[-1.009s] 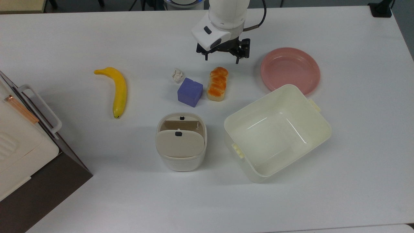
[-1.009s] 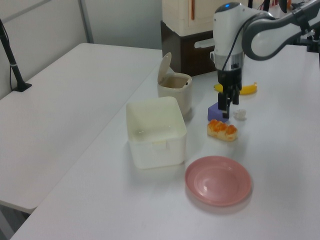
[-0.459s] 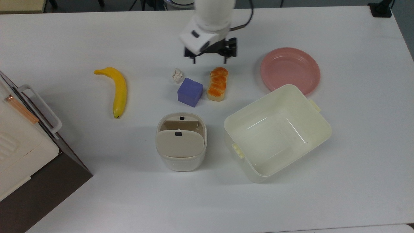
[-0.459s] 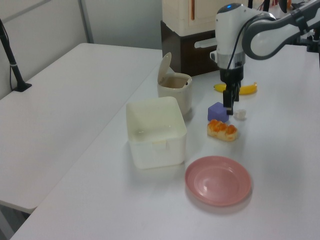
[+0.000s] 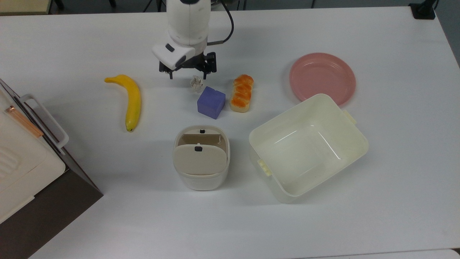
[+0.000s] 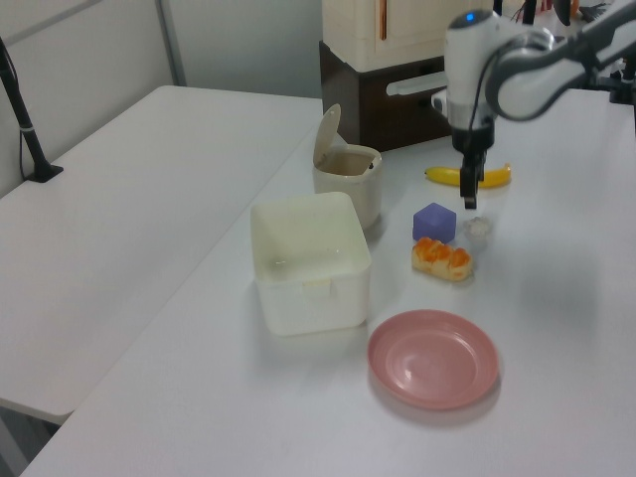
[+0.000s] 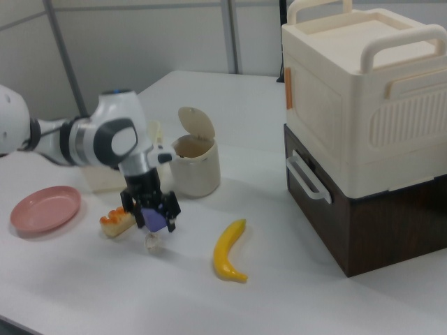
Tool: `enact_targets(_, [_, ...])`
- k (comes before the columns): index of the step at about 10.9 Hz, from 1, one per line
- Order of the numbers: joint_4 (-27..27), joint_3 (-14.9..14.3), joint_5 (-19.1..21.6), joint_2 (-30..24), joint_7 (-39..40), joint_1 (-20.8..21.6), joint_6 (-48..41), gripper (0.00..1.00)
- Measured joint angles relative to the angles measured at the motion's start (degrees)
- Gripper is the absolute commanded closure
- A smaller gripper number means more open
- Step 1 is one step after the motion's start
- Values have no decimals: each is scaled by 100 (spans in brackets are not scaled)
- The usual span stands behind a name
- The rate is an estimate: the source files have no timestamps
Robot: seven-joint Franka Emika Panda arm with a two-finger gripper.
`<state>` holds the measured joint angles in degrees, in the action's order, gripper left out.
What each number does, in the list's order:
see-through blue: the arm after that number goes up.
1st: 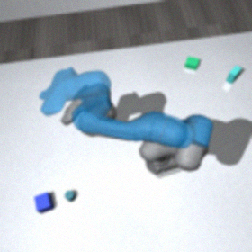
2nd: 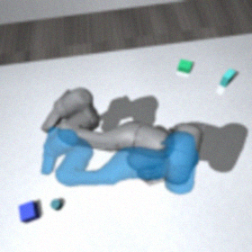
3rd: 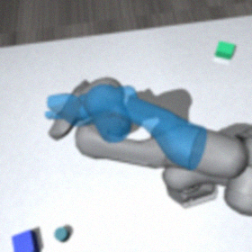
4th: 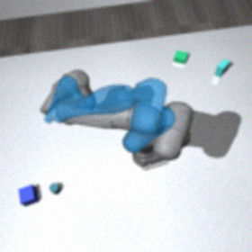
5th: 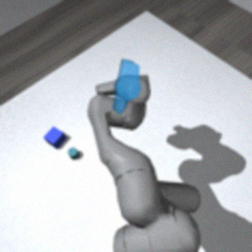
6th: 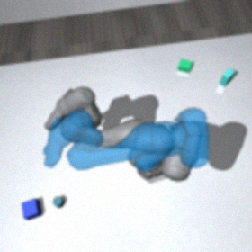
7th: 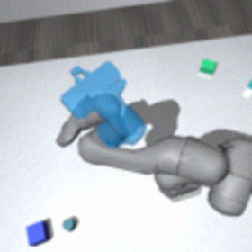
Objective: Grab it up and put it in the trash
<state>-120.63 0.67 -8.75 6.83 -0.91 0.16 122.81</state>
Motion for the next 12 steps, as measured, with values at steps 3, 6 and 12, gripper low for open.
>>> enact_targets(3, [-462,1,-181,183,-9,84,612,18])
enact_targets(6, [-467,0,-181,235,-31,89,613,100])
enact_targets(12, [-126,2,-181,154,-75,175,425,100])
